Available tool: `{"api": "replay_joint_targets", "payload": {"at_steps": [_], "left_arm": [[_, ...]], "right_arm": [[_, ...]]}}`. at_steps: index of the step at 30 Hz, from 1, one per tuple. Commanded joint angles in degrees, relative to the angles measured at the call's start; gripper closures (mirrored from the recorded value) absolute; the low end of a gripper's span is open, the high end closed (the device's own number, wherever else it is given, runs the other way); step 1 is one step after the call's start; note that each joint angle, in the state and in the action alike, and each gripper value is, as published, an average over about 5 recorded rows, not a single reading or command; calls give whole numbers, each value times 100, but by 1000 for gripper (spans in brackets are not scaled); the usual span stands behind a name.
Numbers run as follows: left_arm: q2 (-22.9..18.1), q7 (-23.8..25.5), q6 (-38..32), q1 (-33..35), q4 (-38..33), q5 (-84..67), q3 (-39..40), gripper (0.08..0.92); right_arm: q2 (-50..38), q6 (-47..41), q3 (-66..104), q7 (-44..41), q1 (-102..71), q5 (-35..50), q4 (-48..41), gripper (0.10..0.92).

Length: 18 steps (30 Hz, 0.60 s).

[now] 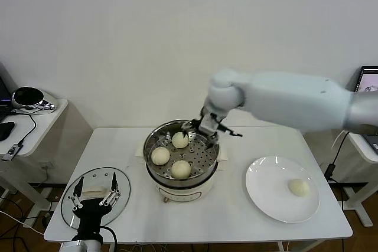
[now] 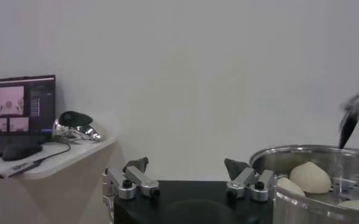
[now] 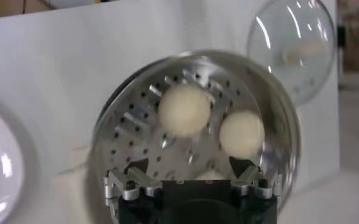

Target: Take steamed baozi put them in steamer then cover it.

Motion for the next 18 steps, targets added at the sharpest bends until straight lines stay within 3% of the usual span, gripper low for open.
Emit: {"api": "replay_joint_targets", "payload": {"at_steps": [1,8,18], "left_arm": [[54,10,22,-18,-4,-2,26,177],[122,20,38,-26,45,-21,51,177],[122,27,44,-20,92,28,96,177]], "right_arm": [[-2526,-2587,-246,-67,433,647,1103,203],[-3662,-2680,-21,145,-548,237,1250,203],[-4359,-2349,527,256,-1903,-537,907,203]]}}
